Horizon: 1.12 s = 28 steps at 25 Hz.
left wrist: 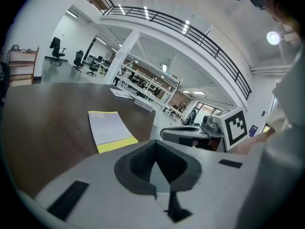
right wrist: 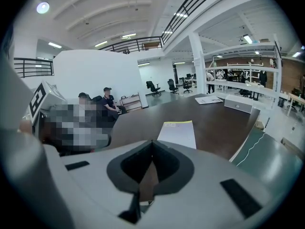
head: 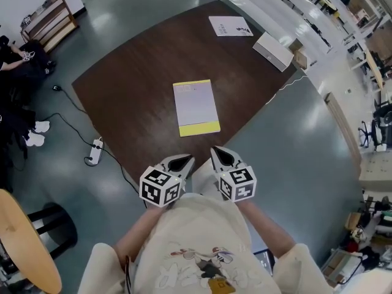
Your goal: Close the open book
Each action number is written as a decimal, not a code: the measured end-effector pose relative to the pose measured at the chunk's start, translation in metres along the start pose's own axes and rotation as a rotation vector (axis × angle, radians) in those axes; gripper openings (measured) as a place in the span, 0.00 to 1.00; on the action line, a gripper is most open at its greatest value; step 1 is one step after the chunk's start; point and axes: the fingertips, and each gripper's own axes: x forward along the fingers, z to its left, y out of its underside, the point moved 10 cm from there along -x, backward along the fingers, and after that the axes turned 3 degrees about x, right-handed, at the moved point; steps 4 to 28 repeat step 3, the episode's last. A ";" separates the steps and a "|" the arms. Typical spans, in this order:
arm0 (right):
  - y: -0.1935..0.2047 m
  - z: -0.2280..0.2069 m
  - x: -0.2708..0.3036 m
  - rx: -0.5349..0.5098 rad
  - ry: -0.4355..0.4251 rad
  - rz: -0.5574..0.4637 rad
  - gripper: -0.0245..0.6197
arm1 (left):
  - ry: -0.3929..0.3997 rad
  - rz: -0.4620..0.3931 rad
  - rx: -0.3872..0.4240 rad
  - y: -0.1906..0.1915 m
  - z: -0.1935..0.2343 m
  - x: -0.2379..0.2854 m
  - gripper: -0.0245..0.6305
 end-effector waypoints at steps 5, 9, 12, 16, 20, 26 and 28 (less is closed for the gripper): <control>0.003 0.007 -0.003 0.002 0.002 -0.001 0.05 | 0.000 0.011 0.029 0.002 -0.004 -0.006 0.05; 0.003 0.007 -0.003 0.002 0.002 -0.001 0.05 | 0.000 0.011 0.029 0.002 -0.004 -0.006 0.05; 0.003 0.007 -0.003 0.002 0.002 -0.001 0.05 | 0.000 0.011 0.029 0.002 -0.004 -0.006 0.05; 0.003 0.007 -0.003 0.002 0.002 -0.001 0.05 | 0.000 0.011 0.029 0.002 -0.004 -0.006 0.05; 0.003 0.007 -0.003 0.002 0.002 -0.001 0.05 | 0.000 0.011 0.029 0.002 -0.004 -0.006 0.05; 0.003 0.007 -0.003 0.002 0.002 -0.001 0.05 | 0.000 0.011 0.029 0.002 -0.004 -0.006 0.05; 0.003 0.007 -0.003 0.002 0.002 -0.001 0.05 | 0.000 0.011 0.029 0.002 -0.004 -0.006 0.05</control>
